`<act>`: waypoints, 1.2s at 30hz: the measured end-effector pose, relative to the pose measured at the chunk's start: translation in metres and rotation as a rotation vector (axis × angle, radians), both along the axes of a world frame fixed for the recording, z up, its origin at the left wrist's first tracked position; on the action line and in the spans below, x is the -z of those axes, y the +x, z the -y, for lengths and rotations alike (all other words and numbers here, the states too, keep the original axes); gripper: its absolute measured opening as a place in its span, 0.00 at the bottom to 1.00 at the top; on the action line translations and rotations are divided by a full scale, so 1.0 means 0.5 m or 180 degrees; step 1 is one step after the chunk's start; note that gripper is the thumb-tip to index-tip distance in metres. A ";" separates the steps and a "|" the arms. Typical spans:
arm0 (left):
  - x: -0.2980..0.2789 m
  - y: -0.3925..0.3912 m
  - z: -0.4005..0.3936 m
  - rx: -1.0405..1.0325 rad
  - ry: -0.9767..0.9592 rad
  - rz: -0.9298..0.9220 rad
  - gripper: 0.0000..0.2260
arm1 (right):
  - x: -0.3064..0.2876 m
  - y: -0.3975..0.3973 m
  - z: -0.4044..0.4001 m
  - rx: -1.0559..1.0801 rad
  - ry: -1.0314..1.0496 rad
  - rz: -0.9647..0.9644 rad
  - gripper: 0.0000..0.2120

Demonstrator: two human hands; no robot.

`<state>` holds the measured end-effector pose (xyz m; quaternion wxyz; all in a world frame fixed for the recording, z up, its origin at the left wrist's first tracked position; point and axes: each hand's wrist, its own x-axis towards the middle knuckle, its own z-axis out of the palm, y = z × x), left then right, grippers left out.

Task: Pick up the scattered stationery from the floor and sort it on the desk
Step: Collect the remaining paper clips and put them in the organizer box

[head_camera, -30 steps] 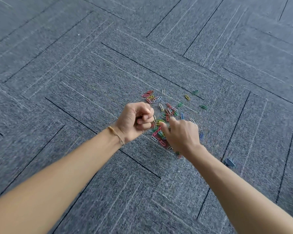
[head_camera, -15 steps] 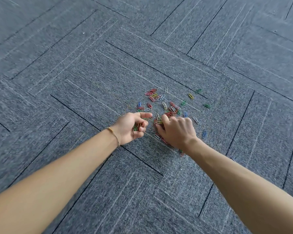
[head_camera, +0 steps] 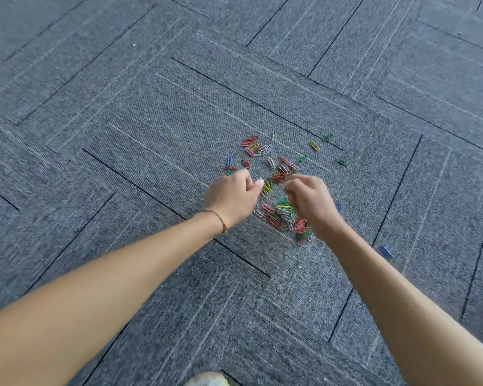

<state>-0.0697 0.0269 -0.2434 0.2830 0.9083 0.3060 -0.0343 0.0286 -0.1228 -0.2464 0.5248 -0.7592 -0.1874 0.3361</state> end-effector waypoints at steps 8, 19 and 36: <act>0.023 -0.004 0.038 0.1848 0.1739 -0.0245 0.30 | -0.037 -0.002 0.077 0.0240 0.2067 -0.2767 0.09; 0.033 -0.008 0.079 0.2316 0.1303 -0.0012 0.13 | -0.028 0.014 0.110 0.0718 0.0373 -0.1444 0.20; -0.024 -0.016 0.001 -0.0112 -0.5558 0.0190 0.08 | 0.018 -0.035 0.062 -0.1586 -0.2570 0.3593 0.20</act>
